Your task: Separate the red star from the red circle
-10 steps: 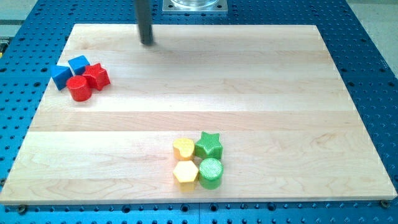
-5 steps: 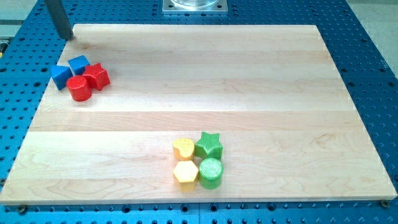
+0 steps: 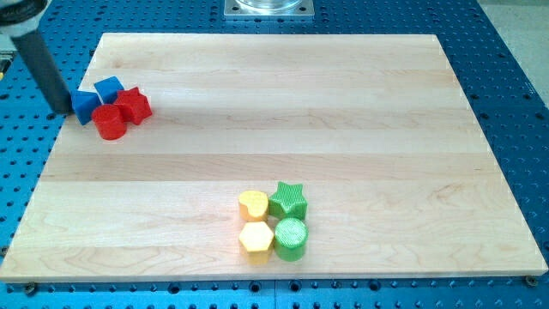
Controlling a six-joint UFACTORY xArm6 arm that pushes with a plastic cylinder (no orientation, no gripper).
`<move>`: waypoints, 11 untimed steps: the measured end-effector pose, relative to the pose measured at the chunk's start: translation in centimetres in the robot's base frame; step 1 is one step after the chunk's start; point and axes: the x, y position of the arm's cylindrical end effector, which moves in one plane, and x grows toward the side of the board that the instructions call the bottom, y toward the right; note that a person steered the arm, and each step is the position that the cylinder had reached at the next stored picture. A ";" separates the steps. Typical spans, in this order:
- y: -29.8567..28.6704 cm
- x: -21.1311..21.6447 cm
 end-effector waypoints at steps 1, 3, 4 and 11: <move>1.0 1.1; 7.8 -0.2; 7.9 -0.5; 20.7 -1.4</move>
